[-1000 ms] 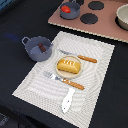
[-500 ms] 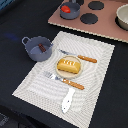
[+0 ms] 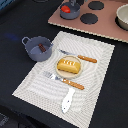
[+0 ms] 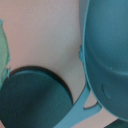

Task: Interact with the objects in diverse but meaningful ways.

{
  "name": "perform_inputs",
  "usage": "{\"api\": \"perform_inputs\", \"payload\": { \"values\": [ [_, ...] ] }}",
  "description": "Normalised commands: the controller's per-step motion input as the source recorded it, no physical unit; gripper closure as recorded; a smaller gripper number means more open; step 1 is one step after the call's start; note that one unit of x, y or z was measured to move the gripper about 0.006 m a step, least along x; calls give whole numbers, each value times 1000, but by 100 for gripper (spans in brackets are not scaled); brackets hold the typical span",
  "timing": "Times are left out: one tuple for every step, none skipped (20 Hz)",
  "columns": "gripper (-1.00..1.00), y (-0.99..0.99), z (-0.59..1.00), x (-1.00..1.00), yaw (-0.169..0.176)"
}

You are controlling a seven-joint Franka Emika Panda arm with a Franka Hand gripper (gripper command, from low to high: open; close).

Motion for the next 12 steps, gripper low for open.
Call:
{"api": "perform_inputs", "payload": {
  "values": [
    [-100, 223, -251, 31, -7],
    [-100, 226, -249, 29, -7],
    [-100, 203, -246, 11, -9],
    [-100, 226, -243, 20, -9],
    [-100, 211, -243, 6, -9],
    [-100, 211, -234, 9, -10],
    [-100, 223, -234, 14, -10],
    [-100, 209, -237, 9, -9],
    [-100, 209, -234, 6, -10],
    [100, 203, -240, 11, -9],
    [100, 209, -234, 29, -7],
    [100, 191, -243, 20, -6]
  ]
}}
